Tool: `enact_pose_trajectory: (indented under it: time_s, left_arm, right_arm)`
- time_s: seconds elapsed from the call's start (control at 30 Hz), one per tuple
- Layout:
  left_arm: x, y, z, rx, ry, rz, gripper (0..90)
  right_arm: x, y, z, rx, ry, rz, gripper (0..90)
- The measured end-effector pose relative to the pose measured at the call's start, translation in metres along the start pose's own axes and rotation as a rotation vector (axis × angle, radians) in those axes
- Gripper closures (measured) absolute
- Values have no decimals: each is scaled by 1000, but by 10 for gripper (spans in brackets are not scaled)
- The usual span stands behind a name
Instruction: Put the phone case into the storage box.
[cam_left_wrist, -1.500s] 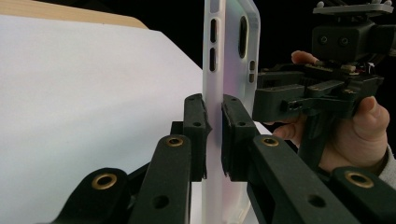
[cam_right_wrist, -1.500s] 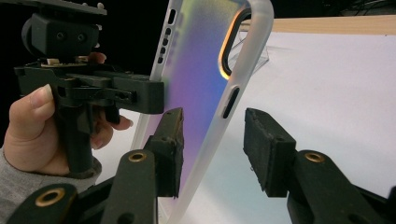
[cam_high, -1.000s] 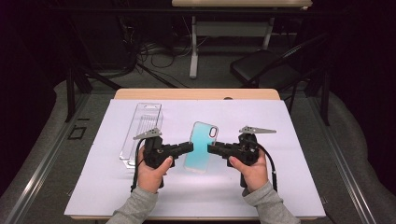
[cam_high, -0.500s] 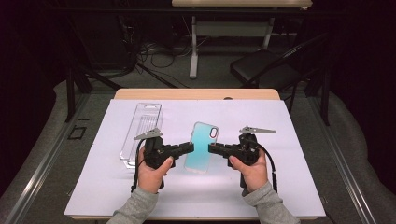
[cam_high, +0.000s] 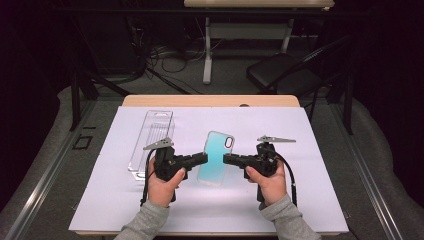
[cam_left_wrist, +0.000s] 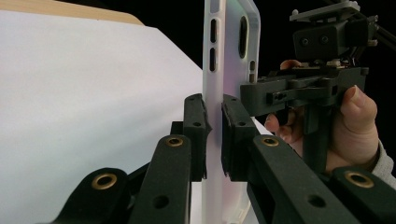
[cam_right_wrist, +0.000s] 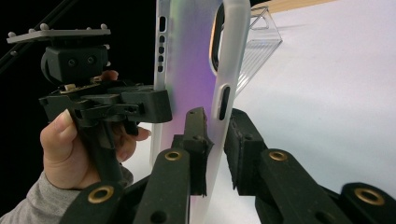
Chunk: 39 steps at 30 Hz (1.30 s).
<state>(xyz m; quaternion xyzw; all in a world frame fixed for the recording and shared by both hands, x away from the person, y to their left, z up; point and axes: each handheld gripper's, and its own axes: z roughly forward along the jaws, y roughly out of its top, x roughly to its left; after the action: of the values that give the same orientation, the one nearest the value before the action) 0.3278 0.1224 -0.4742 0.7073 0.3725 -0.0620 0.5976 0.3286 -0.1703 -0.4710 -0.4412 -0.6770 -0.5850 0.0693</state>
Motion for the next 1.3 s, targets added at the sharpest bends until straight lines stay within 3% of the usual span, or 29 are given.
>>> enact_pose_trajectory:
  time_s: [0.47,1.3]
  left_arm:
    - [0,0,0,1,1,0,825]
    - [1,-2,1,6,5,-2,825]
  right_arm:
    - [0,0,0,-1,1,3,801]
    - [-2,-2,0,-5,6,50,818]
